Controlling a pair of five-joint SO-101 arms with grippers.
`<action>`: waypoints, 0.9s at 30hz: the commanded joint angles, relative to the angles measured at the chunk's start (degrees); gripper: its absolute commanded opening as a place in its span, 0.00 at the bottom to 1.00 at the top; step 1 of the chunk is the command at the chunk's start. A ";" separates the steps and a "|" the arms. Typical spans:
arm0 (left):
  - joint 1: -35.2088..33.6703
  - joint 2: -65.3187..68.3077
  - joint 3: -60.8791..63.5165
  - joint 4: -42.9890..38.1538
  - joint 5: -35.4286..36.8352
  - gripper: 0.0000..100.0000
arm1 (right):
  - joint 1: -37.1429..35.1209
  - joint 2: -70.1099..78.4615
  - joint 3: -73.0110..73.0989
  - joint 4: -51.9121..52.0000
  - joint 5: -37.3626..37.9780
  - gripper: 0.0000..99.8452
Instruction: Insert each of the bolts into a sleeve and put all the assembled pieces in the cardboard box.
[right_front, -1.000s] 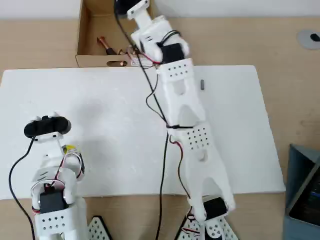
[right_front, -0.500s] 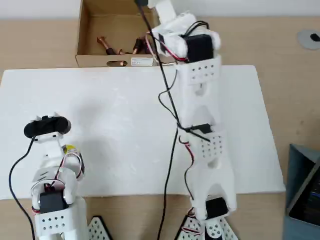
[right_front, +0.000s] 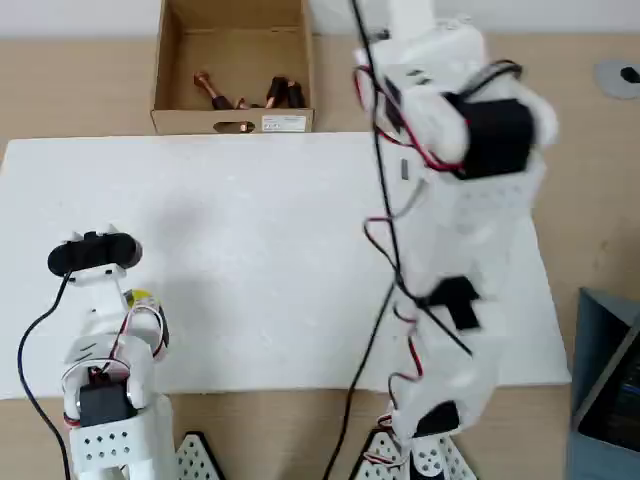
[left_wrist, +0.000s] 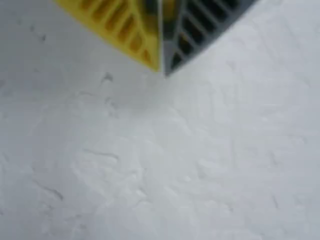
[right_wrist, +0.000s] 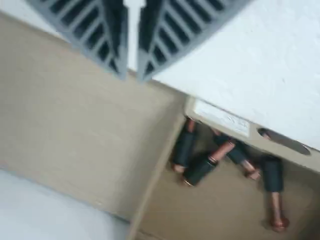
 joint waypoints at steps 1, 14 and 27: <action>-0.09 -0.40 -0.18 -0.26 -0.26 0.00 | 2.59 -12.70 11.38 1.23 -0.79 0.01; -0.09 -0.40 -0.18 -0.26 -0.26 0.00 | 10.95 -47.69 58.68 -2.20 -3.16 0.01; -0.09 -0.40 -0.18 -0.26 -0.26 0.00 | 13.41 -82.24 117.41 -25.76 -4.31 0.01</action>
